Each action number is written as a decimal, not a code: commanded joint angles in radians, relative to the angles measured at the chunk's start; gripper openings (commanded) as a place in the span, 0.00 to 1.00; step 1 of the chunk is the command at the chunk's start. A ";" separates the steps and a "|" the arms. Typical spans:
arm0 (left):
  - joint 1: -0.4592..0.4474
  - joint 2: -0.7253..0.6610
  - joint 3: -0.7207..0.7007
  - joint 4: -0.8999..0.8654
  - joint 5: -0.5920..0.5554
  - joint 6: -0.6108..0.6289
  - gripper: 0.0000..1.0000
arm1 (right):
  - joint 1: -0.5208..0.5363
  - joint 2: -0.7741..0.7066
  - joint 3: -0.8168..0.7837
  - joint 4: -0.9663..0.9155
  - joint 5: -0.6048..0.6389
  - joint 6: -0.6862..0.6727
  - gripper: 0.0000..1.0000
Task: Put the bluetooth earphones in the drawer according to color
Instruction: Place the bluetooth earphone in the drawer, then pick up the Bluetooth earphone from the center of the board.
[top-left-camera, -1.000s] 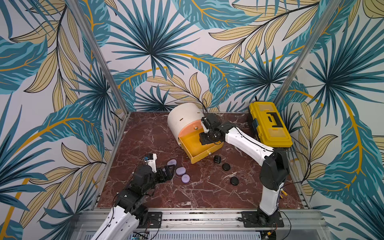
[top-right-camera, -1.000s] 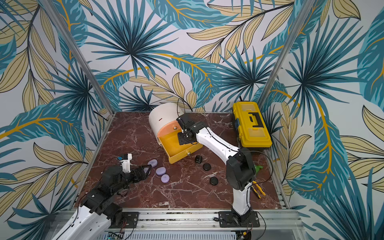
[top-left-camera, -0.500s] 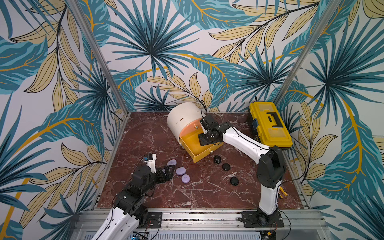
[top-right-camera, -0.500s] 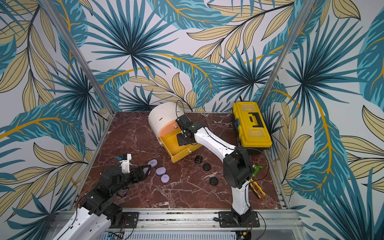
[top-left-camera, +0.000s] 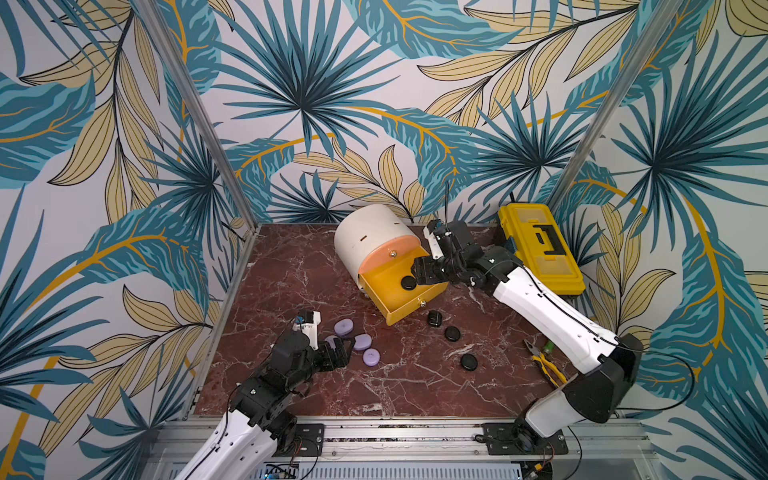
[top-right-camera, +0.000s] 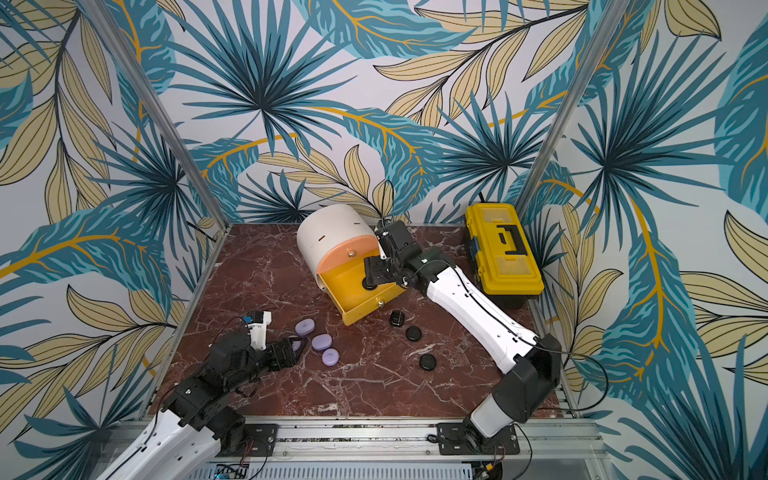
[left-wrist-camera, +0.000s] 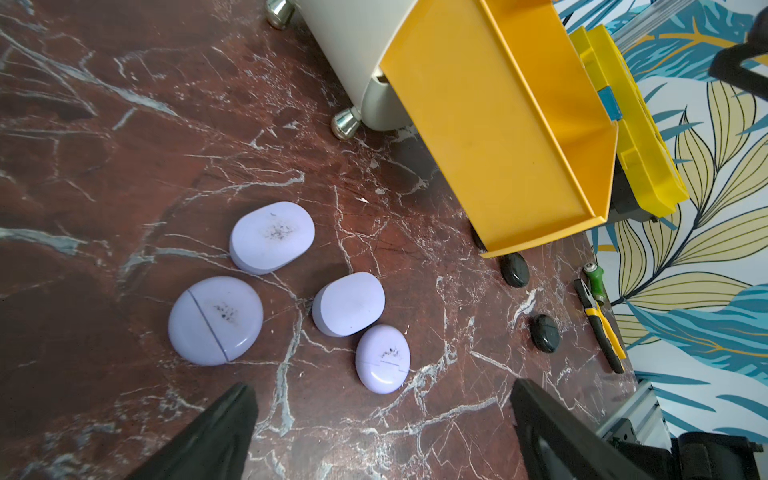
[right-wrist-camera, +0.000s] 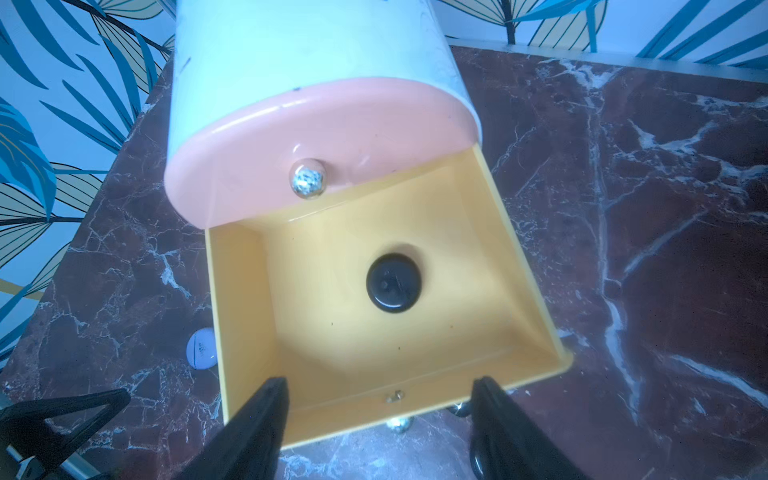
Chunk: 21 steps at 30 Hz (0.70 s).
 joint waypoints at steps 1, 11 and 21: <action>-0.038 0.015 0.019 0.033 -0.026 -0.009 1.00 | -0.001 -0.063 -0.121 -0.020 0.041 0.033 0.76; -0.281 0.129 0.099 0.047 -0.227 -0.071 1.00 | -0.107 -0.311 -0.445 0.001 0.077 0.113 0.76; -0.617 0.405 0.275 0.131 -0.444 -0.103 1.00 | -0.199 -0.506 -0.573 -0.004 0.139 0.188 0.92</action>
